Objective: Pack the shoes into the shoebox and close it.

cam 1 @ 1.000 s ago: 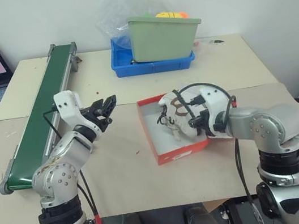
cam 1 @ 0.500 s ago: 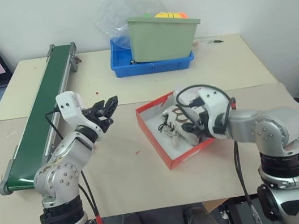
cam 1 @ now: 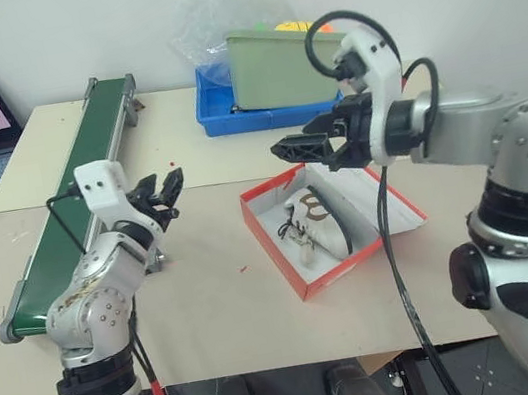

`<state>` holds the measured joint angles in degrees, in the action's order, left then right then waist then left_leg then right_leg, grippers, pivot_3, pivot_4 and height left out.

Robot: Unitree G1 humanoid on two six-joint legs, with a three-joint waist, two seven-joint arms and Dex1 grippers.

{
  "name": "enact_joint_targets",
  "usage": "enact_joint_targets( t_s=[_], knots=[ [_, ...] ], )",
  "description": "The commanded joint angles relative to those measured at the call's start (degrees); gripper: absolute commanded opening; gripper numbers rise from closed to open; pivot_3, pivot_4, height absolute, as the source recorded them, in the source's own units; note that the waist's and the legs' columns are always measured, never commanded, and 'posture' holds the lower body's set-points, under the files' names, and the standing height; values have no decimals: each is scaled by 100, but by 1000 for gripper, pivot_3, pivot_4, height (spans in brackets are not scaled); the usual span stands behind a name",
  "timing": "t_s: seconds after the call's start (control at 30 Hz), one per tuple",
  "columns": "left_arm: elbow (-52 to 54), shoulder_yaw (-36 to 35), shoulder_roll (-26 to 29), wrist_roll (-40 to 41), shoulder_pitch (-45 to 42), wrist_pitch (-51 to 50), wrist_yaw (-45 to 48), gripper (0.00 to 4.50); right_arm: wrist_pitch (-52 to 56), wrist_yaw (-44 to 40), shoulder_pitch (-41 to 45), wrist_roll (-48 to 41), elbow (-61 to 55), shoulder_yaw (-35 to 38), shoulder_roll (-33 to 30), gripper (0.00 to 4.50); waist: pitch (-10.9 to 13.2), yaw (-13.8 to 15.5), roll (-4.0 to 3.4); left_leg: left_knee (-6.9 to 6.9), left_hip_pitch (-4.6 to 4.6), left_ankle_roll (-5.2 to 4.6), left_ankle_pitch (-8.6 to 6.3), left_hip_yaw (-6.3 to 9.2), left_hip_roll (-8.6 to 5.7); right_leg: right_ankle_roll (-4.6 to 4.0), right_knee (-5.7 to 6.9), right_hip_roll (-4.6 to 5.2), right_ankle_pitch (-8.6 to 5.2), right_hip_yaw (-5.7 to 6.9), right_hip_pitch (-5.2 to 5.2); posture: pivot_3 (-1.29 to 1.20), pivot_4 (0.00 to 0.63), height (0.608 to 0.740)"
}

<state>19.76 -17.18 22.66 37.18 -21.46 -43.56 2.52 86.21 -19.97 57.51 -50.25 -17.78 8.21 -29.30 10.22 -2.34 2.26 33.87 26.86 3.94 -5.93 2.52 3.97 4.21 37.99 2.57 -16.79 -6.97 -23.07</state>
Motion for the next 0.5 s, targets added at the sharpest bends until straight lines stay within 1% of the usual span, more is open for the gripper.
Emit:
enact_joint_targets(
  t_s=[0.03, 0.13, 0.2, 0.27, 0.4, 0.47, 0.5],
  knots=[
    [689, -410, 282, -310, 235, -5, -321, 2764, -1578, -1502, -135, 414, 340, -604, -429, 4270, 0, -17, 0, 0, -1, 0, 0, 0, 0, 0, -1, 0, 0, 0, -1, 0, 150, 740],
    [983, -729, 513, -458, 557, -193, -478, 2764, -2677, -2305, -132, 848, 803, -1012, -421, 4270, 0, -66, 0, -1, -4, 0, 0, -1, 1, 0, 4, -2, 0, -3, -5, 0, 150, 740],
    [1366, -985, 648, -526, 874, -333, -555, 2764, -3783, -2900, -180, 1434, 1332, -1377, -422, 4270, 0, -81, 0, -3, -7, 0, 0, -1, 1, 0, 3, -2, 0, -4, -2, 0, 150, 740],
    [1686, -1297, 713, -500, 1154, -395, -570, 2764, -4593, -3310, -224, 1857, 1814, -1630, -346, 4270, 1, -98, 2, -2, -5, 1, 0, -1, 1, 1, -2, -1, 0, -2, -1, 0, 150, 740],
    [1880, -2062, 911, -525, 1843, -351, -321, 2764, -5509, -3650, -232, 2353, 2396, -1973, 89, 4270, 1, -122, 2, -5, -5, 1, -1, -1, 2, -1, 3, -1, 0, -1, -5, 0, 150, 740],
    [1965, -2475, 842, -461, 2161, -276, -230, 2764, -5753, -3771, -180, 2460, 2652, -1995, 310, 4270, 2, -133, 1, -6, -8, 1, -1, -1, 2, -2, 7, -2, 1, -2, -6, 0, 150, 740],
    [1984, -2641, 811, -444, 2315, -226, -162, 3272, -5819, -3812, -156, 2484, 2740, -1993, 412, 4305, 2, -142, 1, -4, -8, 2, -1, -1, 2, -2, 6, -1, 1, -1, -4, 0, 150, 740]
  ],
)
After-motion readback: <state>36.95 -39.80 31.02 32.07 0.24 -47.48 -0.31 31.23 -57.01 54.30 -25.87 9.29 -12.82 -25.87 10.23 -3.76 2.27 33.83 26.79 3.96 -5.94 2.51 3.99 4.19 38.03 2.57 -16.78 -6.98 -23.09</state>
